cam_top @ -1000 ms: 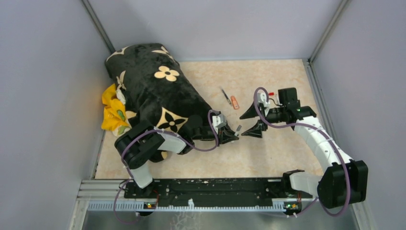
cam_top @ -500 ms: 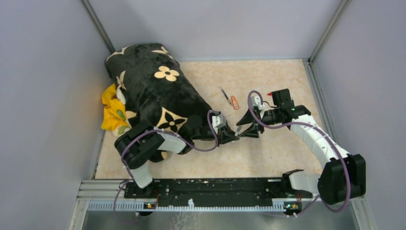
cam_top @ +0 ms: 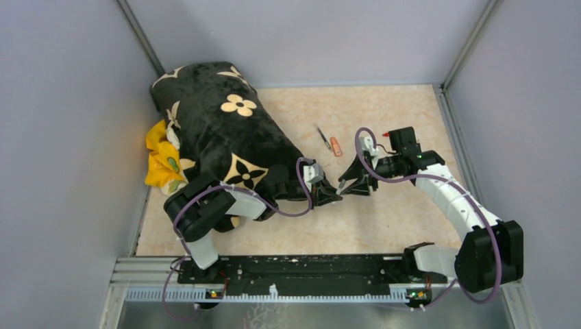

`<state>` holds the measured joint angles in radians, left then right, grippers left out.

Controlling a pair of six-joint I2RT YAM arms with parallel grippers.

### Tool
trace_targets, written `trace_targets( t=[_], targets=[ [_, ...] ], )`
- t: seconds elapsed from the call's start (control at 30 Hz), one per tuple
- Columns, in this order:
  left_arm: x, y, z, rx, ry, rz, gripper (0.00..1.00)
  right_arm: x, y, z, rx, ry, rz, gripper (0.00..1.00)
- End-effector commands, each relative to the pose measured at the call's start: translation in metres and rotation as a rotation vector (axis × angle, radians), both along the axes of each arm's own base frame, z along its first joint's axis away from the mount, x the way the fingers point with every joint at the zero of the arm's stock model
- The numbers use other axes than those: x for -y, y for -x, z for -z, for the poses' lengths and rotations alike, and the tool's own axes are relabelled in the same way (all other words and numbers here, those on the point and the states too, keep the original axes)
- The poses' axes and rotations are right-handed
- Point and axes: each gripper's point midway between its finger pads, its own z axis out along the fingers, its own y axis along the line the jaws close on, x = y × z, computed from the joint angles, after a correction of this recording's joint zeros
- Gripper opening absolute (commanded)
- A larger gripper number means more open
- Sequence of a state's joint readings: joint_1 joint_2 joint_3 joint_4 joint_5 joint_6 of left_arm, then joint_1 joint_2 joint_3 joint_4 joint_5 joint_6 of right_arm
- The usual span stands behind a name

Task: Insert the pens into the pen caps
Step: Press the pen cap onto the pen.

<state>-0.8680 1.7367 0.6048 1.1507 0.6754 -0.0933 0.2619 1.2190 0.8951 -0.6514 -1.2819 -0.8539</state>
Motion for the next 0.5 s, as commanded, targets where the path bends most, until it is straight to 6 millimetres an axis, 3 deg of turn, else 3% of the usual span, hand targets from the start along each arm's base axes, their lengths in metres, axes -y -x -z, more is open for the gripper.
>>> trace_targets(
  t=[0.0,0.47],
  targets=[
    [0.0,0.0062,-0.0057,0.021,0.027,0.036,0.0,-0.0064,0.0033,-0.0122,0.02,-0.051,-0.037,0.43],
    [0.0004,0.0066,-0.006,0.018,0.031,0.038,0.0,-0.0071,0.0025,-0.0106,0.0,-0.053,-0.03,0.3]
  ],
)
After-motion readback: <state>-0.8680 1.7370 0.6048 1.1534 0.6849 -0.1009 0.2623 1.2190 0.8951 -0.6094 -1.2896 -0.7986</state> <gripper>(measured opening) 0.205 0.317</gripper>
